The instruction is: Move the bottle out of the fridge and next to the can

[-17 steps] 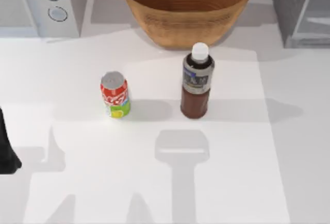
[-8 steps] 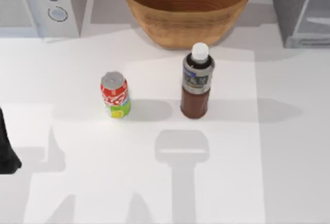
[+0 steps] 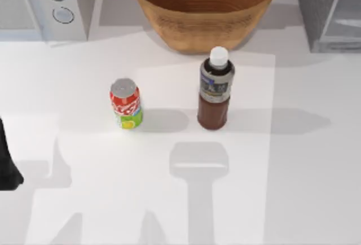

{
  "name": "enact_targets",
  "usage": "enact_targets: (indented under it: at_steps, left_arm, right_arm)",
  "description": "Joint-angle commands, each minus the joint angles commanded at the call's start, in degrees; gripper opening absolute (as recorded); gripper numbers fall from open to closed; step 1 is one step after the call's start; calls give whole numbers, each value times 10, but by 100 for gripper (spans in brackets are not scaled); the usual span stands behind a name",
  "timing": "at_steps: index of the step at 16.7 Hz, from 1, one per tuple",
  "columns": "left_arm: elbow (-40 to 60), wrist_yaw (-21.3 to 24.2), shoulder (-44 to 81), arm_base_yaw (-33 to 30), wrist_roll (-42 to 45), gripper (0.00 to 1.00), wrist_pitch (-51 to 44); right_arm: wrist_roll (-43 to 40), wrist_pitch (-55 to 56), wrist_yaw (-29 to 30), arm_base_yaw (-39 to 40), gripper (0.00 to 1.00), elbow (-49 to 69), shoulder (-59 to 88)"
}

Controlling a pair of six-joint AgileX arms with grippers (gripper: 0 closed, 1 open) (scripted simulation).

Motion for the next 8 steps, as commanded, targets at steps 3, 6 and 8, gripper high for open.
enact_targets:
  at_steps: [3, 6, 8]
  left_arm:
    - [0, 0, 0, 0, 0, 100, 0]
    - [0, 0, 0, 0, 0, 100, 0]
    - [0, 0, 0, 0, 0, 100, 0]
  right_arm:
    - [-1, 2, -1, -7, 100, -4, -3]
    - [16, 11, 18, 13, 100, -12, -7]
    - [49, 28, 56, 54, 100, -27, -14]
